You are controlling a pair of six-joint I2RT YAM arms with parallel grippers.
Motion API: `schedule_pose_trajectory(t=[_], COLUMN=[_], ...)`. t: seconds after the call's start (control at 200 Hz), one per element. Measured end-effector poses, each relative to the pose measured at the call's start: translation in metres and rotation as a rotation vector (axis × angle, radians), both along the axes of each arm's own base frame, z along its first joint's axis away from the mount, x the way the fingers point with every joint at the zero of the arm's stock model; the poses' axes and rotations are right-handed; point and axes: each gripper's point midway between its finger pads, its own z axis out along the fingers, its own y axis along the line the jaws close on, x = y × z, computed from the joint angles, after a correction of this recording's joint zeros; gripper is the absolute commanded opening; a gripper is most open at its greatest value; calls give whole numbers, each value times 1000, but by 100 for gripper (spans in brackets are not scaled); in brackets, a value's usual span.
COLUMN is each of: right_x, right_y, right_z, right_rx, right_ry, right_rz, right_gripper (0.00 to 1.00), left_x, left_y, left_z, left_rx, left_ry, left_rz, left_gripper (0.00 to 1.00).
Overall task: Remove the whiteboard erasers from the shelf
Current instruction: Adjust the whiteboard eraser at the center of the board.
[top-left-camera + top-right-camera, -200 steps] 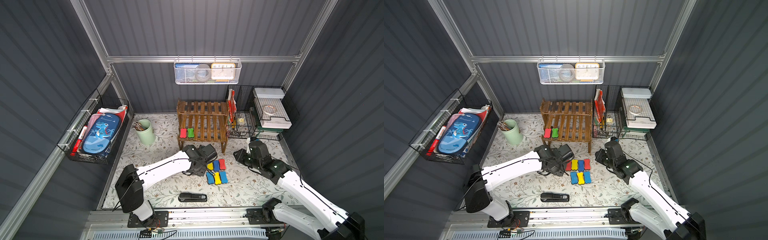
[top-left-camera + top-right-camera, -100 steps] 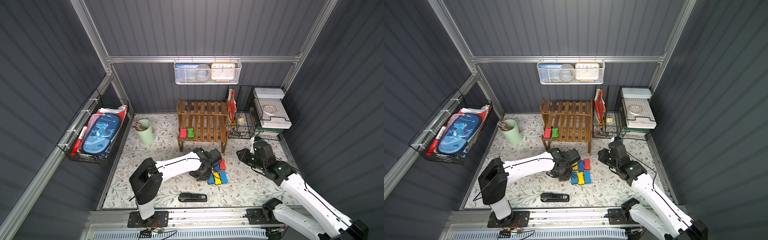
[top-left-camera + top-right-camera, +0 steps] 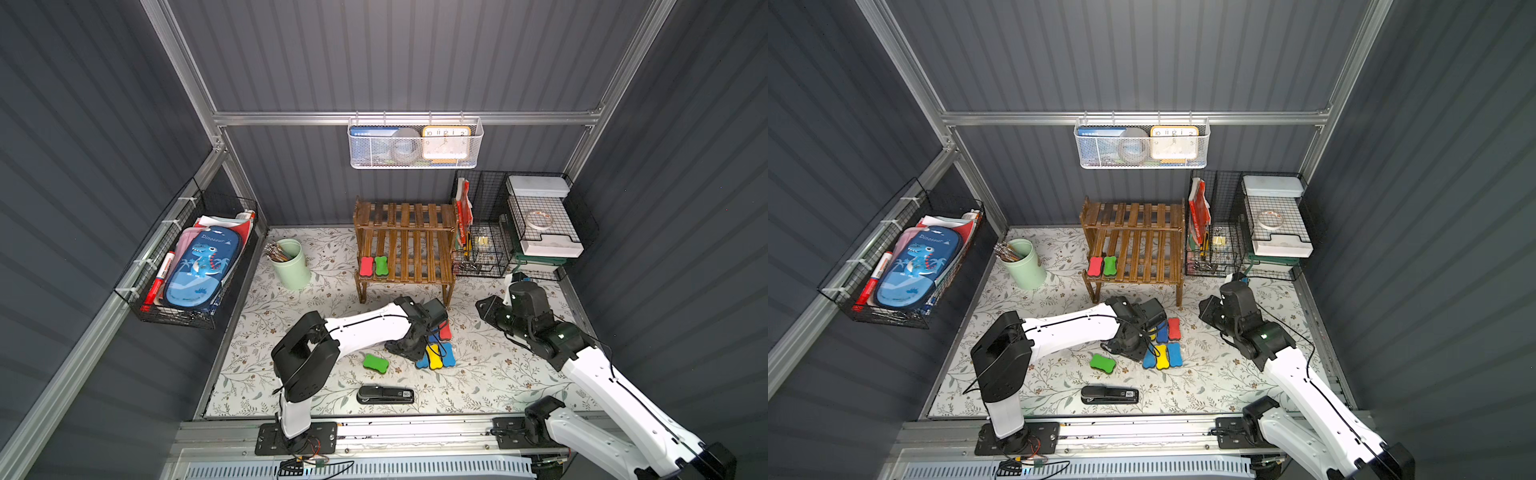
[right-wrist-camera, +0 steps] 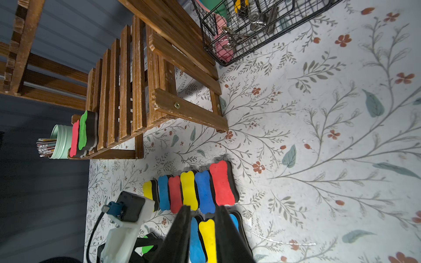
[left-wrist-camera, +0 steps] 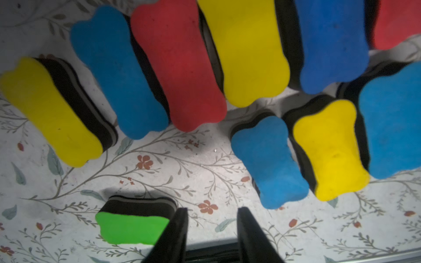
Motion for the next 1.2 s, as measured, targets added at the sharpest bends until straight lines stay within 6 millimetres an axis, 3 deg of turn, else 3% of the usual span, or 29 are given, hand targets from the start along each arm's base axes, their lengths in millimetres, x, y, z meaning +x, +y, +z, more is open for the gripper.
schedule_pose_trajectory(t=[0.185, 0.48, 0.68, 1.201], right_x=[-4, -13, -15, -16], right_y=[15, 37, 40, 28], right_z=[-5, -22, -23, -29], right_rx=[15, 34, 40, -7], right_ry=[25, 96, 103, 118], right_rz=[96, 250, 268, 223], right_gripper=[31, 31, 31, 31], left_x=[-3, -18, -17, -17], left_y=[12, 67, 107, 88], left_z=[15, 38, 26, -10], left_rx=[-13, -20, -14, -10], left_ry=[-32, -76, -40, 74], left_rz=[16, 115, 263, 270], left_gripper=[79, 83, 94, 98])
